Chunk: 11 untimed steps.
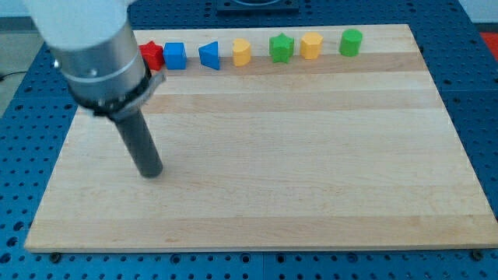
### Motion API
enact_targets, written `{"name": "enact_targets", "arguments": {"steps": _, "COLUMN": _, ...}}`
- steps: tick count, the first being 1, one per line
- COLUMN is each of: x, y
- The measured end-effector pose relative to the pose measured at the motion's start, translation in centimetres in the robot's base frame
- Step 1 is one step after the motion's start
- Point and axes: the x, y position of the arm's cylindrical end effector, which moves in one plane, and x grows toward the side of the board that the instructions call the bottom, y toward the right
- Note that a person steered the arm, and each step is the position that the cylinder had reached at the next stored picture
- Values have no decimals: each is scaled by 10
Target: Keep your hand vertically below the yellow heart
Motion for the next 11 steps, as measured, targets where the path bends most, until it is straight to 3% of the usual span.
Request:
{"name": "enact_targets", "arguments": {"steps": 1, "x": 44, "y": 12}}
{"name": "enact_targets", "arguments": {"steps": 4, "x": 39, "y": 16}}
{"name": "enact_targets", "arguments": {"steps": 6, "x": -56, "y": 16}}
{"name": "enact_targets", "arguments": {"steps": 8, "x": -71, "y": 37}}
{"name": "enact_targets", "arguments": {"steps": 9, "x": -95, "y": 86}}
{"name": "enact_targets", "arguments": {"steps": 10, "x": -147, "y": 97}}
{"name": "enact_targets", "arguments": {"steps": 11, "x": -164, "y": 109}}
